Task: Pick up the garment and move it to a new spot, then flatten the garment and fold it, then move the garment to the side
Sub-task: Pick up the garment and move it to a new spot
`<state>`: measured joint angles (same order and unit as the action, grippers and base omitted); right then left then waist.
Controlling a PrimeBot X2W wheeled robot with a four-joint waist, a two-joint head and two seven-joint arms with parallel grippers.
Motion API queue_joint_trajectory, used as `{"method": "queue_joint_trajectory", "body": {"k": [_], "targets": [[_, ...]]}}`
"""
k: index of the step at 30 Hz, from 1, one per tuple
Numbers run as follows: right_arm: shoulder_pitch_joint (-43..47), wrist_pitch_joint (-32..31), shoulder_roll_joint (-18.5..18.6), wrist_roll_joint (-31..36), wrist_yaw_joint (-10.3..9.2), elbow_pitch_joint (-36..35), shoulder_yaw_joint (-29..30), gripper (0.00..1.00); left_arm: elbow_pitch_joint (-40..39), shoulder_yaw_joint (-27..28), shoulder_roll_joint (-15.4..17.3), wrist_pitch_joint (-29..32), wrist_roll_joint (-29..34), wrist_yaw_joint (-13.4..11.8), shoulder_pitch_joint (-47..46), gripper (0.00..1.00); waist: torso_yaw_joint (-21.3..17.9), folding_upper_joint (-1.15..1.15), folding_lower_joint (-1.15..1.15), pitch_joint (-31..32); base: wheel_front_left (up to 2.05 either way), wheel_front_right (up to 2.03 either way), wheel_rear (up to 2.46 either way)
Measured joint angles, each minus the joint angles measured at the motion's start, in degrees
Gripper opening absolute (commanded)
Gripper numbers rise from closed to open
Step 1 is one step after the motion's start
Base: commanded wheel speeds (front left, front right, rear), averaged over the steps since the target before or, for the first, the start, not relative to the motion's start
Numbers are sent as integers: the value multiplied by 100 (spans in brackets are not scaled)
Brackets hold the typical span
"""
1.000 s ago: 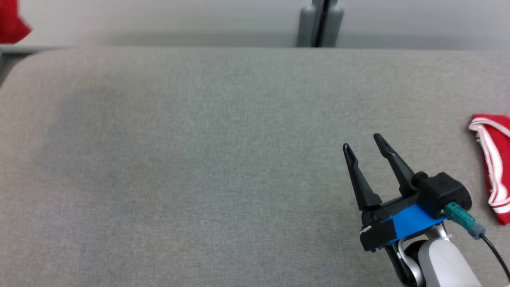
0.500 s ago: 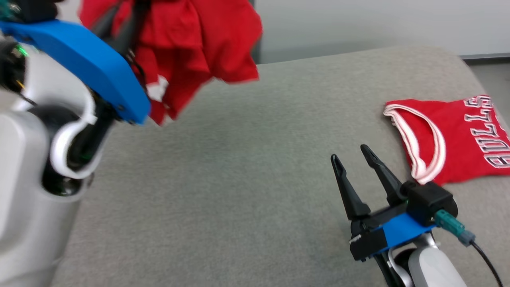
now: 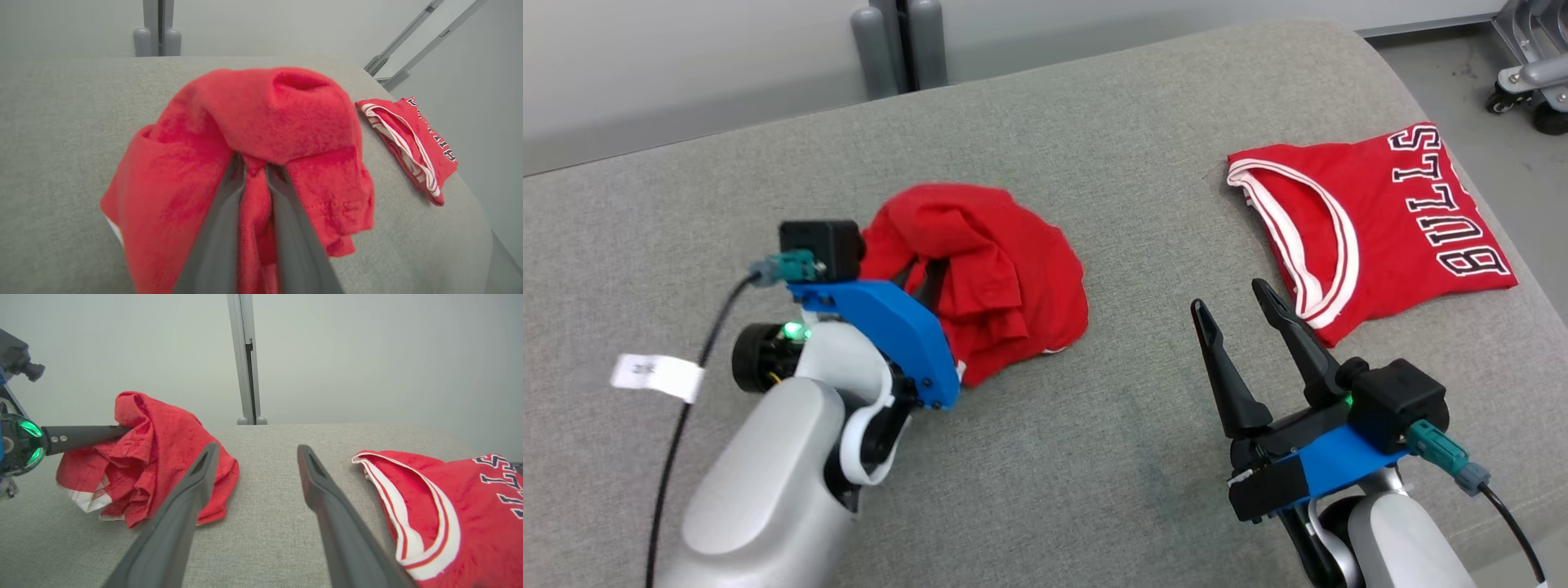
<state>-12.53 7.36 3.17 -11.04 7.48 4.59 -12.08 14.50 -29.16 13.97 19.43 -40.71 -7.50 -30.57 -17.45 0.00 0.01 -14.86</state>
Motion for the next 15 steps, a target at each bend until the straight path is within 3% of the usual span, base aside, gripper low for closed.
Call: {"method": "queue_joint_trajectory", "body": {"k": [1,2,3,7,10,15], "targets": [[-4,7,-3,-16,0,15,-8,100,201,-69,-64,-80,36,20,1,11,-3,0,0,-16,0,0,0],[-12,21,-5,-19,0,32,-8,100,389,-109,-141,-127,35,51,4,43,0,0,0,-25,0,0,0],[-14,37,-9,-22,0,47,-10,100,550,-155,-200,-193,46,83,8,100,8,0,0,-33,0,0,0],[-45,60,-14,-34,0,82,29,100,838,-172,-420,-582,30,259,2,100,130,0,0,-4,0,0,0],[-48,59,-16,-14,0,108,48,100,751,-82,-512,-1049,-92,542,5,100,292,0,0,91,0,0,0],[4,-4,-21,42,0,122,129,100,428,151,-430,-1835,-165,760,378,100,623,0,-1,317,0,0,0]]}}
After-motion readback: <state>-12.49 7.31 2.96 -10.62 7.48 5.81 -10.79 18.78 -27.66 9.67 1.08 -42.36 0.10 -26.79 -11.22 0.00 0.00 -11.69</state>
